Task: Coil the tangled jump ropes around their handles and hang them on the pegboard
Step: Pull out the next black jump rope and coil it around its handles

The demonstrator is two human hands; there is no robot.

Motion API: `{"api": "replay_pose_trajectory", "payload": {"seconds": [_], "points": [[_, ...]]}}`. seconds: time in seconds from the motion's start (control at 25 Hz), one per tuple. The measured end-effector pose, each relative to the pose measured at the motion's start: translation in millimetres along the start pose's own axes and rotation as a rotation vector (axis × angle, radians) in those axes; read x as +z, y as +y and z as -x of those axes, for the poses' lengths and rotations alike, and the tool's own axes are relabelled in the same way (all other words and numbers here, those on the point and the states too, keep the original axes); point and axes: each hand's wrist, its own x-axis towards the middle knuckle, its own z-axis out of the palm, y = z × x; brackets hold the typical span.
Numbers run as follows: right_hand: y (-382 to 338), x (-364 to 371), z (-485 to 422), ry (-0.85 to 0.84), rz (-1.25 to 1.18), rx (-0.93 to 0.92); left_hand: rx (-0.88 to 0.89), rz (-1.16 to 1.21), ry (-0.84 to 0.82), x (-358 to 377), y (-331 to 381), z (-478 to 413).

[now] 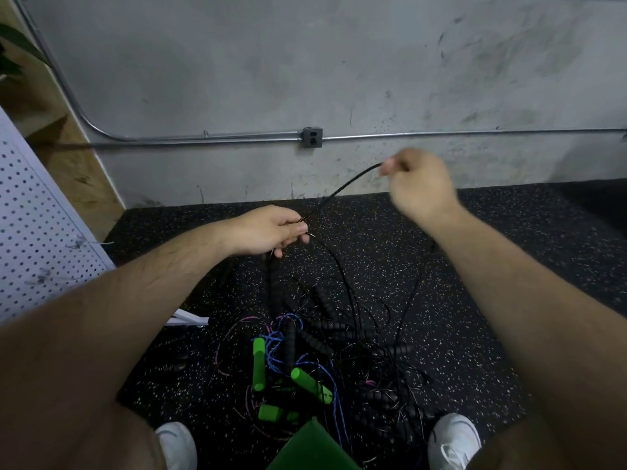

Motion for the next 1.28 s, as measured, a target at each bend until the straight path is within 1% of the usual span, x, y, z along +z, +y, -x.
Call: {"api": "replay_pose_trajectory", "payload": {"seconds": [0.04,0.08,0.12,0.16,0.24,0.28,0.32,0.36,0.4,0.44,0.48,0.52,0.56,0.6,0.64,0.72,0.76,0.8,0.88,1.0,1.08,1.12,1.16,1.28], "points": [[7,-13,-5,0.125,0.019,0.05,-0.008,-0.007,0.007,-3,-5,0],[14,-22,-7,0.172,0.082,0.089,-0.016,-0.016,0.018,-5,-8,1],[20,-23,-8,0.129,0.139,0.109,-0.024,-0.025,0.033,-6,-10,1],[23,-20,-6,0.008,0.145,0.105,-0.028,-0.037,0.041,-6,-11,0],[19,-3,4,-0.3,0.082,0.064,-0.016,-0.068,0.038,-4,-8,1],[12,5,10,-0.411,0.079,0.027,-0.003,-0.091,0.039,-3,-4,1],[5,13,15,-0.474,0.076,-0.01,0.01,-0.119,0.043,-1,0,1],[-2,21,17,-0.481,0.032,-0.033,0.021,-0.144,0.044,0,3,0],[-9,26,17,-0.433,-0.051,-0.032,0.022,-0.165,0.041,1,4,0],[-15,26,16,-0.337,-0.144,-0.02,0.015,-0.181,0.039,1,5,0],[-18,24,15,-0.193,-0.179,-0.048,0.004,-0.198,0.039,1,5,0],[-20,22,11,-0.046,-0.116,-0.121,-0.008,-0.222,0.041,0,3,1],[-21,19,10,0.042,0.017,-0.216,-0.019,-0.241,0.047,0,2,1],[-22,19,12,0.037,0.153,-0.317,-0.026,-0.246,0.06,-1,1,0],[-23,24,16,-0.077,0.264,-0.4,-0.027,-0.237,0.073,-1,1,0],[-18,44,24,-0.428,0.411,-0.456,-0.007,-0.204,0.09,2,1,-2],[-12,56,26,-0.529,0.463,-0.467,0.011,-0.19,0.09,3,3,-3],[-7,64,27,-0.558,0.485,-0.471,0.029,-0.179,0.084,4,4,-2],[-1,69,24,-0.502,0.473,-0.457,0.052,-0.147,0.063,3,7,-1],[-2,60,19,-0.435,0.397,-0.438,0.054,-0.032,0.035,4,5,1],[-4,49,15,-0.39,0.297,-0.36,0.041,-0.018,0.007,3,-2,1],[-4,41,12,-0.336,0.261,-0.309,0.031,-0.024,0.002,3,-6,0],[-3,31,8,-0.242,0.227,-0.255,0.019,-0.026,0.006,2,-9,0],[11,-7,-16,0.164,0.111,-0.025,-0.02,-0.002,0.043,-2,-17,-3]]}}
